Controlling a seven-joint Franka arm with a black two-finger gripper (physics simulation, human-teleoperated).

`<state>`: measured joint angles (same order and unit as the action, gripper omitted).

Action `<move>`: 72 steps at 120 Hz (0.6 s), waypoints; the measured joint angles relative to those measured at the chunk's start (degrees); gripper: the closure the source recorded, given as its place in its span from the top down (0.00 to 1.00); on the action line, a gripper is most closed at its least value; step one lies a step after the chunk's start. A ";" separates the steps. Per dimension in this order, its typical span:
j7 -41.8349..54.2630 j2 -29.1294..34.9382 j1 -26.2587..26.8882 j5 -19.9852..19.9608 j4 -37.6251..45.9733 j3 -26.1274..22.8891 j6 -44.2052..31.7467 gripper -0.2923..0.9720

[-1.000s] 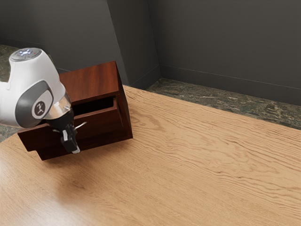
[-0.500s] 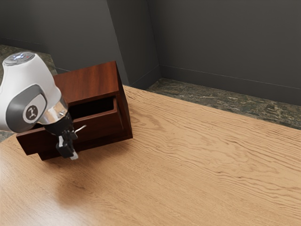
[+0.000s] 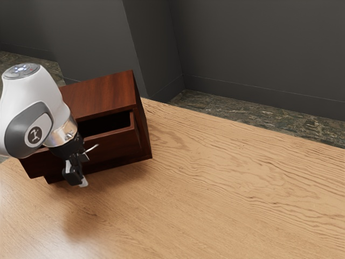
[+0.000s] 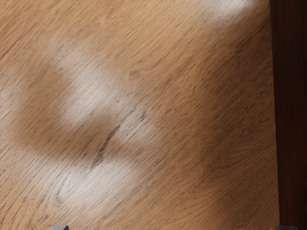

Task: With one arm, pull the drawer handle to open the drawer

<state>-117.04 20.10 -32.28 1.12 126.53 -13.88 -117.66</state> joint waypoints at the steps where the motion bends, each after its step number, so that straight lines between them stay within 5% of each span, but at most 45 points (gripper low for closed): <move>1: 0.01 0.00 0.01 -0.03 -0.02 -0.01 -0.01 0.57; 72: -0.90 -0.68 -8.62 -2.62 -1.69 -5.60 -1.11 0.59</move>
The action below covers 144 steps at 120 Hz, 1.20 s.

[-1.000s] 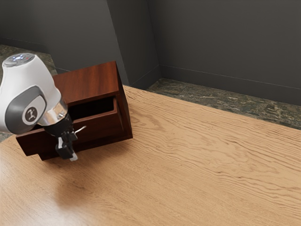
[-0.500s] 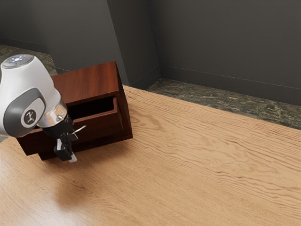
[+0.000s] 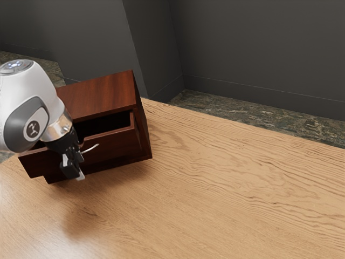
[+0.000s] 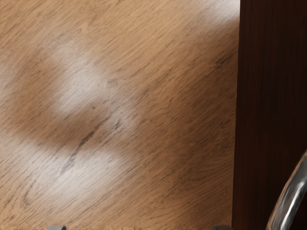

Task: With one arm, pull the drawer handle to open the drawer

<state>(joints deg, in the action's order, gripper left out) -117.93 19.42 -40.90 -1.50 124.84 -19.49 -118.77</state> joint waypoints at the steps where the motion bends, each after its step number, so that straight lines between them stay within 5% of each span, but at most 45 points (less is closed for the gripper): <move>1: -0.04 0.04 0.00 -0.05 0.04 -0.01 -0.01 0.59; 144: -1.59 7.71 0.13 -4.36 5.55 -1.47 3.06 0.59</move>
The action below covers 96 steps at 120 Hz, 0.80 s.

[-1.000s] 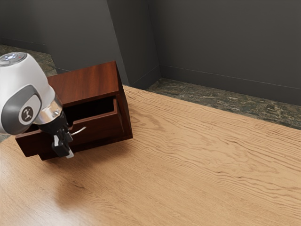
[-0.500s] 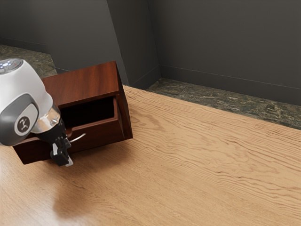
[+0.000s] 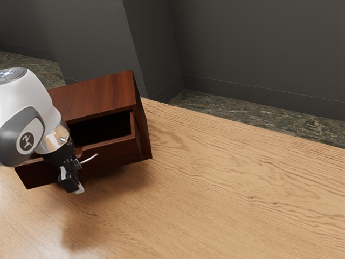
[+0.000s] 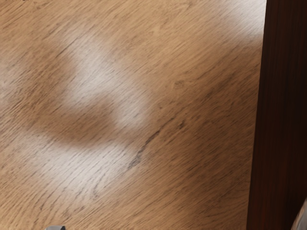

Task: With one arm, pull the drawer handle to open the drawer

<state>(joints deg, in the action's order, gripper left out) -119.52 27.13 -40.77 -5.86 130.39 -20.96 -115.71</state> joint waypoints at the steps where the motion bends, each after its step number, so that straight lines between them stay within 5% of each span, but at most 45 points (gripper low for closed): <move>1: 0.01 -0.01 -0.01 -0.03 -0.05 0.00 0.10 0.59; 96: -0.68 -1.04 -0.44 -1.23 -4.35 0.04 8.16 0.60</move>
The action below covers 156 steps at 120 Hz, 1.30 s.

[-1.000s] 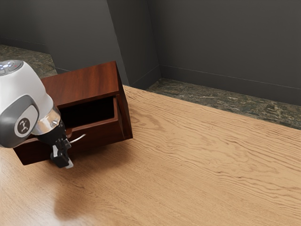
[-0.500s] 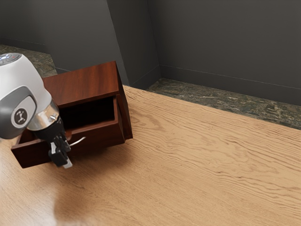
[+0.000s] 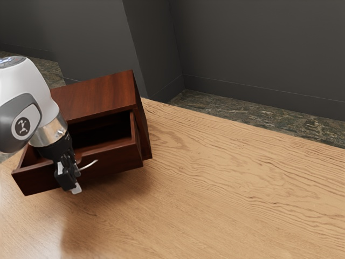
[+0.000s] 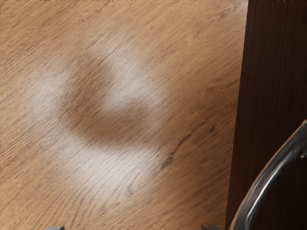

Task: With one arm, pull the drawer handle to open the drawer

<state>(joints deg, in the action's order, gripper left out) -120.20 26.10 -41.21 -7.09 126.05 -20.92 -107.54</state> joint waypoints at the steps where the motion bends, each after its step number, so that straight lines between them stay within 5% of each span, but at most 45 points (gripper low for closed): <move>1: -0.01 0.00 0.00 -0.01 -0.01 0.01 0.02 0.60; 156: 1.78 -1.11 -0.36 -0.33 -3.06 0.08 2.85 0.68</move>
<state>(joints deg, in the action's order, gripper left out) -118.42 24.99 -41.57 -7.42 122.99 -20.83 -104.69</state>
